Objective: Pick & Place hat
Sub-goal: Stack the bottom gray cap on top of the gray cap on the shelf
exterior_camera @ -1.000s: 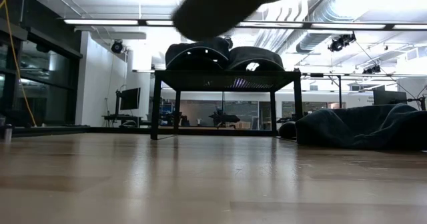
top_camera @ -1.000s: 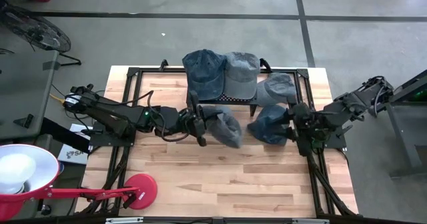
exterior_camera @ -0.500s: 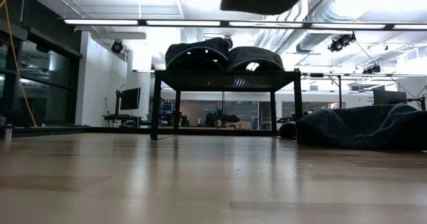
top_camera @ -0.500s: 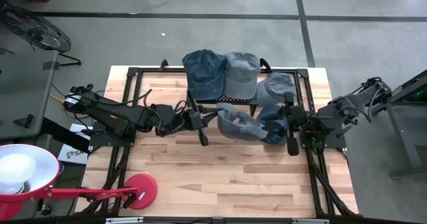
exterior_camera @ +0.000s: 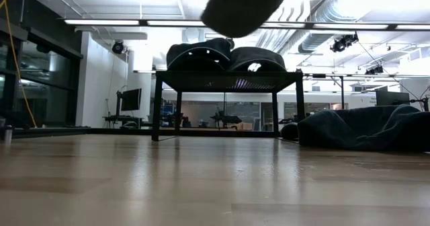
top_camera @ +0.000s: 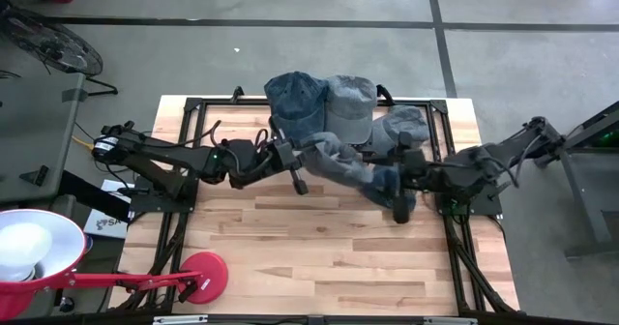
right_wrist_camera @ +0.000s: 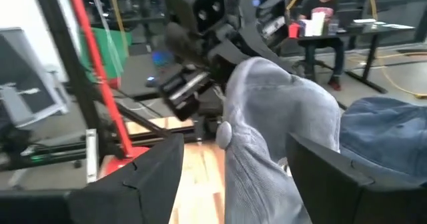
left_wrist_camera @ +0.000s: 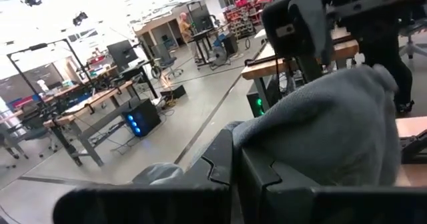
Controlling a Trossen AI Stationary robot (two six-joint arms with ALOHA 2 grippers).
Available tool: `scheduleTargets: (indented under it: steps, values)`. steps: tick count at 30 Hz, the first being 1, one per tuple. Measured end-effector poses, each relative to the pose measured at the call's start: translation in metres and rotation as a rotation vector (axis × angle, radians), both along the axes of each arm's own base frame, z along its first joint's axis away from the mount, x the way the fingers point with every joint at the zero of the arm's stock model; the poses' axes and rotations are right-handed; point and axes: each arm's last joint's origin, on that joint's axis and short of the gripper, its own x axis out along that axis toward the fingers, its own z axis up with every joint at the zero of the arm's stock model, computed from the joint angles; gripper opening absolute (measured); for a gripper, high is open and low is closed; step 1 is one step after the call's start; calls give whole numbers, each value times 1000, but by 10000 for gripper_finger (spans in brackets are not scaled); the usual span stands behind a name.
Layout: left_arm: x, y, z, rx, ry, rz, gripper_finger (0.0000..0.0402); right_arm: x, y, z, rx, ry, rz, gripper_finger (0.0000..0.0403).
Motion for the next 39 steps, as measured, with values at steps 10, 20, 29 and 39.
scheduleTargets:
  steps: [10, 20, 29, 39]
  values:
    - [0, 6, 2, -43, -41, 36, 0, 28, -1, -12, -66, 20, -42, 252]
    - [0, 6, 2, -36, -39, 36, 0, 28, -3, -7, -81, -21, -72, 252]
    - [0, 6, 2, -33, -35, 35, 0, 28, -4, -8, -58, -15, -100, 246]
    - [0, 6, 2, -33, -35, 35, 0, 28, -3, -9, -53, -10, -96, 121]
